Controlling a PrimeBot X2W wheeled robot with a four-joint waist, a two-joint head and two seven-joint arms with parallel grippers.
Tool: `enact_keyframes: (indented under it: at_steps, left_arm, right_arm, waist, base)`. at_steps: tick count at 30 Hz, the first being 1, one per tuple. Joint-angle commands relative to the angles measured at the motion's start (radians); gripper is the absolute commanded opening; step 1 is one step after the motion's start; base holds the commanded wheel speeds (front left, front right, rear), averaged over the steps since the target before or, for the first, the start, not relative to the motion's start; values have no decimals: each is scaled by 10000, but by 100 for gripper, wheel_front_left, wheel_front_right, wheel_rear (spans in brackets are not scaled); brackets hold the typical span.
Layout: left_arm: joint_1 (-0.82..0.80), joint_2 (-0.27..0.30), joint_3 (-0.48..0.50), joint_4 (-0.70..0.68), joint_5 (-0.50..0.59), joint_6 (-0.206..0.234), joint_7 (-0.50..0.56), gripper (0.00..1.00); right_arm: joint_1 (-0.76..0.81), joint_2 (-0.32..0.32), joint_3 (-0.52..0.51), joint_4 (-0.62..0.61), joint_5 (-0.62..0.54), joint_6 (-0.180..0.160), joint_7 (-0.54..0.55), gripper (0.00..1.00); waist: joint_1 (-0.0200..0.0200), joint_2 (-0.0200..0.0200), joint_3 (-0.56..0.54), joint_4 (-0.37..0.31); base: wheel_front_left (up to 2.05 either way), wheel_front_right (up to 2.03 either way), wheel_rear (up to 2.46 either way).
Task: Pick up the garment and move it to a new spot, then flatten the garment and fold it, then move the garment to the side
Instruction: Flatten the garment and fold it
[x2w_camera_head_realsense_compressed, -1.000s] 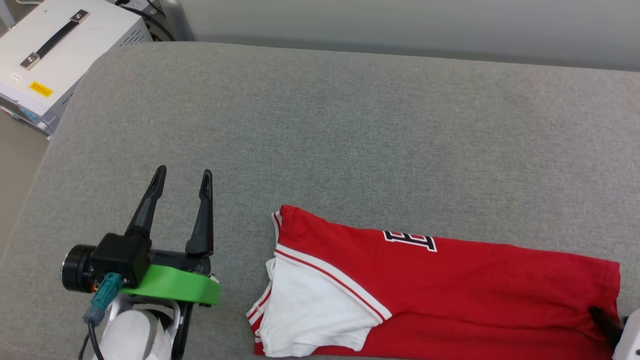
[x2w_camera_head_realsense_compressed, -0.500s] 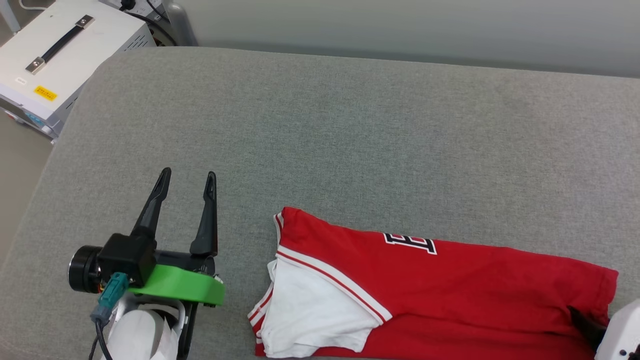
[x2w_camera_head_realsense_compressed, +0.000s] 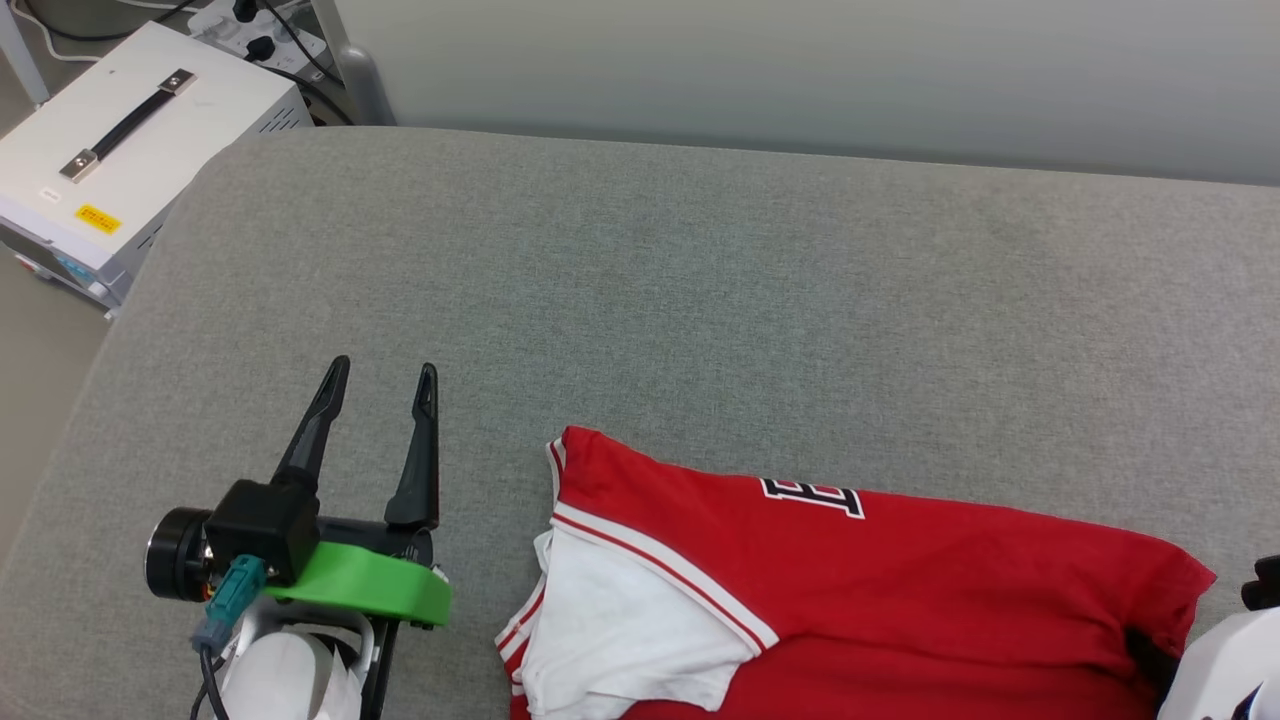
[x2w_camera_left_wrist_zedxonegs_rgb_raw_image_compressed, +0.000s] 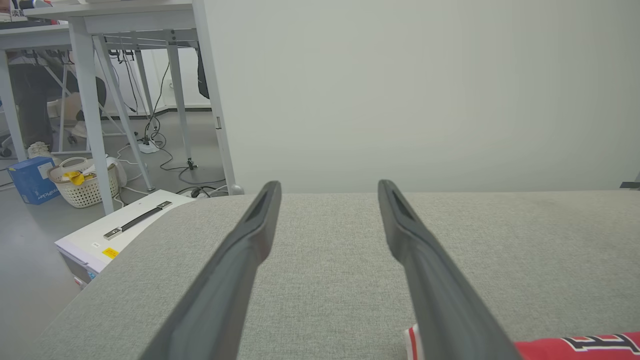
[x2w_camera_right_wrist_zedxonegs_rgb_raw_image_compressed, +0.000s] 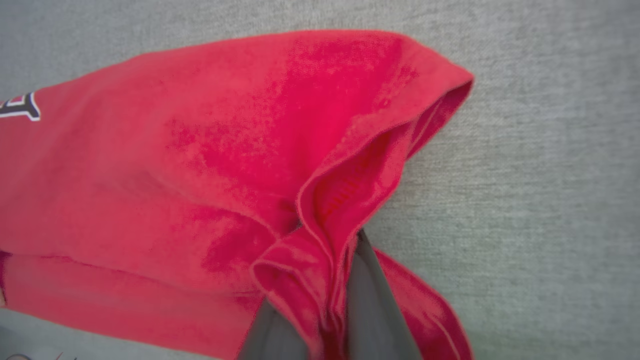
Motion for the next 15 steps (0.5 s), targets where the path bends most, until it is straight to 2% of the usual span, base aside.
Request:
enact_keyframes:
  at_steps: [1,9,15]
  left_arm:
    - [174,-48,46,7,80,-49,-59,100]
    - [328,-147,159,12,160,-151,-59,100]
    - [463,-245,214,46,180,-201,-59,100]
  right_arm:
    - [-95,-53,-57,195,-97,-9,-138,0]
    - [-303,-678,-1279,661,-1242,-9,-1083,0]
    - [-107,-644,-1690,397,-1638,-9,-1030,0]
  waist:
    - [0,69,-67,-51]
    - [0,69,-267,-219]
    - [0,69,-467,-284]
  base:
    - [0,0,0]
    - [0,0,0]
    - [0,0,0]
